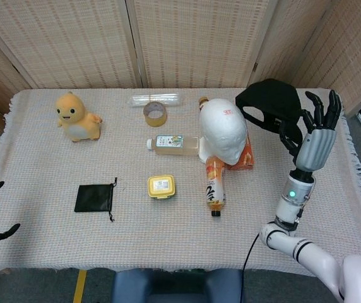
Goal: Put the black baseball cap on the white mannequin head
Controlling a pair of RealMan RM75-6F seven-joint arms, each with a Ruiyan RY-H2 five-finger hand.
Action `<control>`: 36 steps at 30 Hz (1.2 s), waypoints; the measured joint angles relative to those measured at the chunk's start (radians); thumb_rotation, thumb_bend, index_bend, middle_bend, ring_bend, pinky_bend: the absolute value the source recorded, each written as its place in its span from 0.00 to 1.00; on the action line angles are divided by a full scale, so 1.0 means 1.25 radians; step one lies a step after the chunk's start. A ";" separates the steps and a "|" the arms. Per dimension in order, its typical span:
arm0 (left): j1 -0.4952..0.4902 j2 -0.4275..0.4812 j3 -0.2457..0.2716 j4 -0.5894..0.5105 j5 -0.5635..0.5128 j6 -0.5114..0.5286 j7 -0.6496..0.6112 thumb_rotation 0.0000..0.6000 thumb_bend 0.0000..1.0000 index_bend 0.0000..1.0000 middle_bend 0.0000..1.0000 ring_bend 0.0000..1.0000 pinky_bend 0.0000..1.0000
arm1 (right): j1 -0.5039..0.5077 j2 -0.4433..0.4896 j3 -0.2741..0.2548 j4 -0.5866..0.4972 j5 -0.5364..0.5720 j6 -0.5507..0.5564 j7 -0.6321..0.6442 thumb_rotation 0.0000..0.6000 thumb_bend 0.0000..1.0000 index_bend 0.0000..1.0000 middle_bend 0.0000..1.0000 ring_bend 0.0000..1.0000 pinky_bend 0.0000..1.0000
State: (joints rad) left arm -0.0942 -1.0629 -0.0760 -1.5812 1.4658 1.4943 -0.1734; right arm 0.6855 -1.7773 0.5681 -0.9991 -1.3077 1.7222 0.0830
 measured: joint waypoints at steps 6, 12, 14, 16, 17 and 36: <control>-0.004 -0.003 -0.004 0.002 -0.007 -0.006 0.000 1.00 0.19 0.12 0.00 0.00 0.10 | 0.073 0.009 -0.002 -0.104 -0.047 0.000 -0.112 1.00 0.34 0.90 0.23 0.00 0.00; -0.003 0.002 -0.004 0.000 -0.005 -0.007 -0.006 1.00 0.19 0.12 0.00 0.00 0.10 | 0.107 -0.027 -0.053 -0.119 -0.093 -0.004 -0.185 1.00 0.34 0.90 0.23 0.00 0.00; -0.001 0.006 -0.004 -0.001 -0.003 -0.003 -0.013 1.00 0.19 0.12 0.00 0.00 0.10 | 0.108 -0.039 -0.076 -0.115 -0.102 -0.006 -0.197 1.00 0.34 0.90 0.23 0.00 0.00; 0.002 0.010 -0.004 -0.002 -0.001 0.001 -0.021 1.00 0.19 0.12 0.00 0.00 0.10 | 0.103 -0.052 -0.102 -0.104 -0.111 -0.009 -0.204 1.00 0.33 0.90 0.23 0.00 0.00; 0.003 0.012 -0.004 -0.003 -0.001 0.002 -0.025 1.00 0.19 0.12 0.00 0.00 0.10 | 0.100 -0.057 -0.113 -0.096 -0.113 -0.011 -0.205 1.00 0.33 0.90 0.23 0.00 0.00; 0.009 0.022 -0.003 -0.005 0.006 0.012 -0.044 1.00 0.19 0.11 0.00 0.00 0.10 | 0.028 -0.075 -0.206 0.018 -0.119 -0.084 -0.142 1.00 0.22 0.13 0.08 0.00 0.00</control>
State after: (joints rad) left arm -0.0827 -1.0356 -0.0800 -1.5878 1.4736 1.5097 -0.2287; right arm 0.7200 -1.8711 0.3111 -0.9772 -1.4559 1.6168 -0.0951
